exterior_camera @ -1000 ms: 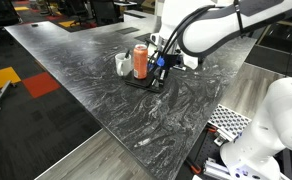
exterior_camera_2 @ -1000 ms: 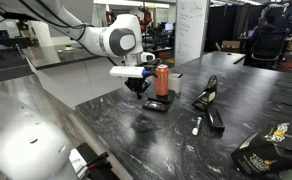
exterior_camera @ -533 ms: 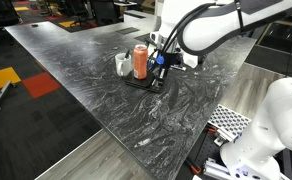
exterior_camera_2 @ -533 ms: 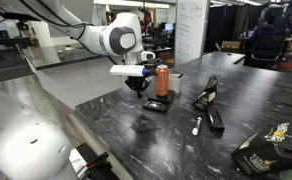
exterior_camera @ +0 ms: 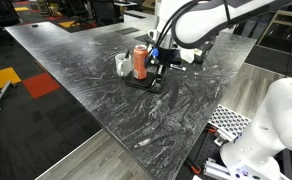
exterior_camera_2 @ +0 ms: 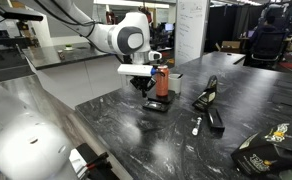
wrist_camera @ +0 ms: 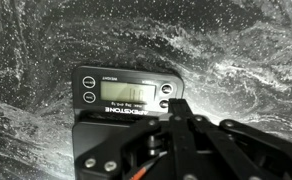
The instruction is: Turn on the scale
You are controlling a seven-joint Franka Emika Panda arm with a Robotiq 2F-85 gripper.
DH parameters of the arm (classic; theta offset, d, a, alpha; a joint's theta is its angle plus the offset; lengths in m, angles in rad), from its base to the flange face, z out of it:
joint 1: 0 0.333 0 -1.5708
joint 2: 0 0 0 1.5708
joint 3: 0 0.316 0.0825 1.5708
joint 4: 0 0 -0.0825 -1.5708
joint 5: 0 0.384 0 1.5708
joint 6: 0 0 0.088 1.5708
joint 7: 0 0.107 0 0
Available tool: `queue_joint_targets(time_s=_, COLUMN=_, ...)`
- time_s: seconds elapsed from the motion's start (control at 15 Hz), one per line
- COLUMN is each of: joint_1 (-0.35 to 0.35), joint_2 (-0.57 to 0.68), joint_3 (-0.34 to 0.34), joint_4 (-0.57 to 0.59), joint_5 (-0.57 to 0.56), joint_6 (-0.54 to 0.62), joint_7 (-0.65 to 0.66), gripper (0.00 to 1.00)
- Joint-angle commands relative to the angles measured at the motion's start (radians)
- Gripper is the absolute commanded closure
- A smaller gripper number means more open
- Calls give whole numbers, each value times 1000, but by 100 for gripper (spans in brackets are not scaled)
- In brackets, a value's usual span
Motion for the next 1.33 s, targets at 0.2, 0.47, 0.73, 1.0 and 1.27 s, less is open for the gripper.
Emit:
queue_joint_targets(time_s=0.2, joint_1=-7, joint_2=126, joint_3=-3, joint_4=95, joint_5=89, joint_6=-35, joint_7=-83, gripper=100)
queue_joint_targets(time_s=0.47, joint_1=-23, joint_2=152, joint_3=20, joint_4=114, joint_5=55, joint_6=-51, joint_7=-30, gripper=100)
queue_joint_targets(time_s=0.73, joint_1=-29, joint_2=172, joint_3=23, joint_4=118, joint_5=40, joint_6=-49, joint_7=-3, gripper=100)
queue_joint_targets(time_s=1.0, joint_1=-36, joint_2=189, joint_3=20, joint_4=118, joint_5=34, joint_6=-36, joint_7=-3, gripper=100)
queue_joint_targets(time_s=1.27, joint_1=-43, joint_2=211, joint_3=17, joint_4=127, joint_5=24, joint_6=-26, joint_7=-17, gripper=100)
